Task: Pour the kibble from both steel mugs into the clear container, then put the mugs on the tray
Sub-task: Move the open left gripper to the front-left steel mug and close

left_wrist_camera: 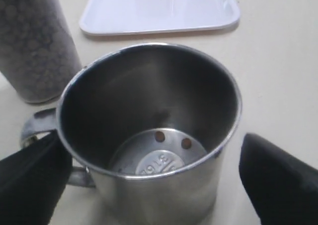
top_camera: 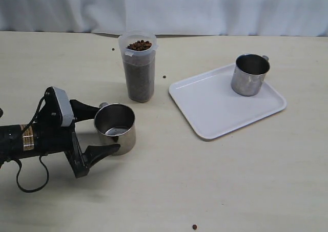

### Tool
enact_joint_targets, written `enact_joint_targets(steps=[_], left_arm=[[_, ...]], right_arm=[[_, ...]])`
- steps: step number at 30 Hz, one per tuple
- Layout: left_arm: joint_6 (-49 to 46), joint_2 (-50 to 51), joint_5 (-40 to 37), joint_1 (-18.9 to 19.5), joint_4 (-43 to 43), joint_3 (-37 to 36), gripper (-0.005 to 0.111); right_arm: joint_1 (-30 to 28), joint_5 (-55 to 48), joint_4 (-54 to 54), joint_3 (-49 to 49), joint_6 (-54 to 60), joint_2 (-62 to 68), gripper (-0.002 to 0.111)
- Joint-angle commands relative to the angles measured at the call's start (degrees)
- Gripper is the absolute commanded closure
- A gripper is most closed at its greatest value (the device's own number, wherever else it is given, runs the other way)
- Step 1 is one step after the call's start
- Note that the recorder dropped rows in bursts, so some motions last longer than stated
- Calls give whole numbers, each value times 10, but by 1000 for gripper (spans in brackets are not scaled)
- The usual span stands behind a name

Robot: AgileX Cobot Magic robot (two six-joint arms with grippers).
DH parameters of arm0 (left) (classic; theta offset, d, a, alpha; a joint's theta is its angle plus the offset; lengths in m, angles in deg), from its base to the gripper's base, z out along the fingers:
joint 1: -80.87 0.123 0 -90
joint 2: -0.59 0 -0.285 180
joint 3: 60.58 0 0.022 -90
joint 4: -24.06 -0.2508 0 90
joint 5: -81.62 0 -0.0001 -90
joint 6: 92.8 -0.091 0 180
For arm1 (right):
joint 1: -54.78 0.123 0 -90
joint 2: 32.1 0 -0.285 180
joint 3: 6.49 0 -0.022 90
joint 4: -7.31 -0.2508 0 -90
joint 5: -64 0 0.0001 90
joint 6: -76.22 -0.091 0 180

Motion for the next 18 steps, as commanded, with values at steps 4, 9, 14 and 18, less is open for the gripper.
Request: enact_joint_targets(steps=[4, 9, 14, 18], left_arm=[[44, 30, 21, -5, -5, 27, 40], [41, 39, 51, -5, -5, 27, 45], [39, 39, 79, -5, -19, 27, 87], [39, 39, 87, -5, -26, 27, 107]], right_arm=[[-5, 1, -1, -2, -1, -2, 103], [-5, 1, -1, -2, -1, -2, 103], [-5, 1, -1, -2, -1, -2, 103], [-5, 1, -1, -2, -1, -2, 103]])
